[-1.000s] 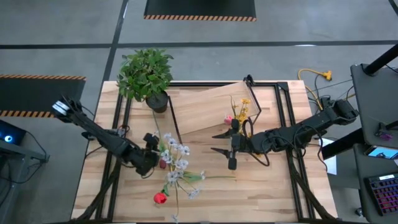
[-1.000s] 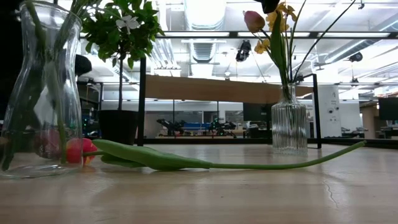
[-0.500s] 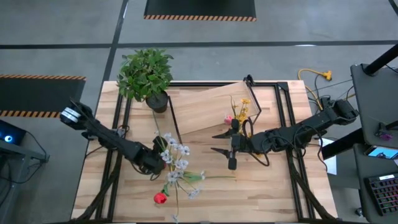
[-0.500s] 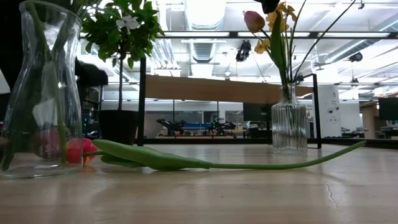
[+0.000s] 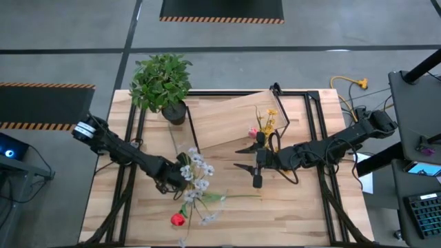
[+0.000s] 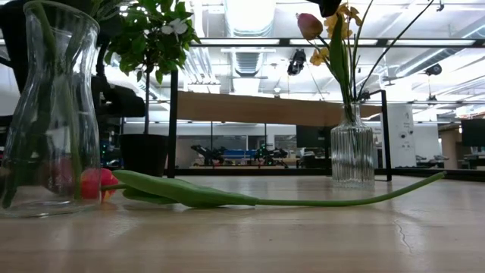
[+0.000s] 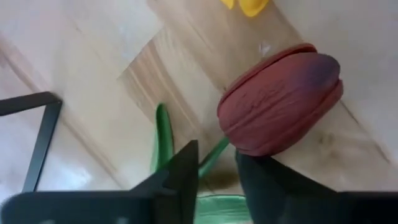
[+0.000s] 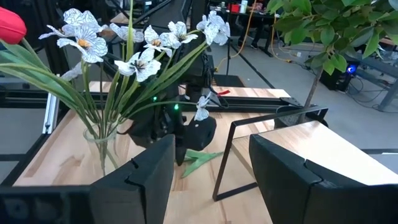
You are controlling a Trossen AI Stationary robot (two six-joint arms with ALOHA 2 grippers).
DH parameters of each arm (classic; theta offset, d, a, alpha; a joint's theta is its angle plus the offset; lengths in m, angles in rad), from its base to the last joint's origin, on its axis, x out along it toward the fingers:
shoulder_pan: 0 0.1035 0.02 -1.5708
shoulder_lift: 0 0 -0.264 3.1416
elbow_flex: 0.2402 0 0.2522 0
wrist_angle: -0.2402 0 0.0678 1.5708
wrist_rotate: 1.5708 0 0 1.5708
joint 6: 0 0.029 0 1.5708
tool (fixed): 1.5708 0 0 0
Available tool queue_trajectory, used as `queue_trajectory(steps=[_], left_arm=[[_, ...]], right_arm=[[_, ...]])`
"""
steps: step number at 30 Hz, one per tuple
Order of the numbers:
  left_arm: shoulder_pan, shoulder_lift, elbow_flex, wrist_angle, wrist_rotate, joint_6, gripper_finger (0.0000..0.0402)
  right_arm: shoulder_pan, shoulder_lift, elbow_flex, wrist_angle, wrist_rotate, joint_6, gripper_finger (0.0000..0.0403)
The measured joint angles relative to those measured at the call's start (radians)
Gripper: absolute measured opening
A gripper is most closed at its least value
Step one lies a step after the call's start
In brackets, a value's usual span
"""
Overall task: Pick and place flowers into a vace then onto a shelf
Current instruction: Put the dark red flower into the bottom transparent vase
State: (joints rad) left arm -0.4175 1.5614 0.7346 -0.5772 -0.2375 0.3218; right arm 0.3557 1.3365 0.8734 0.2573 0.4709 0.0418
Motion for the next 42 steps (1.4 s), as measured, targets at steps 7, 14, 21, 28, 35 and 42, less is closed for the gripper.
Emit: queue_trajectory(steps=[7, 14, 21, 28, 35, 42], left_arm=[[0.000, -0.014, 0.000, 0.001, 0.013, -0.043, 0.0006], [-0.002, -0.084, 0.043, -0.141, 0.005, -0.085, 0.0002], [-0.002, -0.184, 0.161, -0.264, 0.035, -0.146, 0.0001], [-0.002, -0.282, 0.309, -0.506, 0.038, -0.291, 0.0000], [-0.008, -0.436, 0.370, -0.541, 0.037, -0.428, 0.0000], [-0.009, -0.634, 0.346, -0.368, 0.038, -0.548, 0.0000]], right_arm=[[0.000, 0.000, 0.000, -0.008, 0.000, 0.000, 0.0199], [0.000, 0.000, 0.000, -0.008, 0.000, 0.004, 0.0199], [0.001, 0.000, 0.002, -0.012, 0.000, 0.004, 0.0199], [0.002, 0.000, 0.002, -0.015, 0.000, 0.009, 0.0199], [0.002, 0.000, 0.003, -0.015, 0.000, 0.011, 0.0199], [0.002, 0.000, 0.003, -0.015, 0.000, 0.011, 0.0199]])
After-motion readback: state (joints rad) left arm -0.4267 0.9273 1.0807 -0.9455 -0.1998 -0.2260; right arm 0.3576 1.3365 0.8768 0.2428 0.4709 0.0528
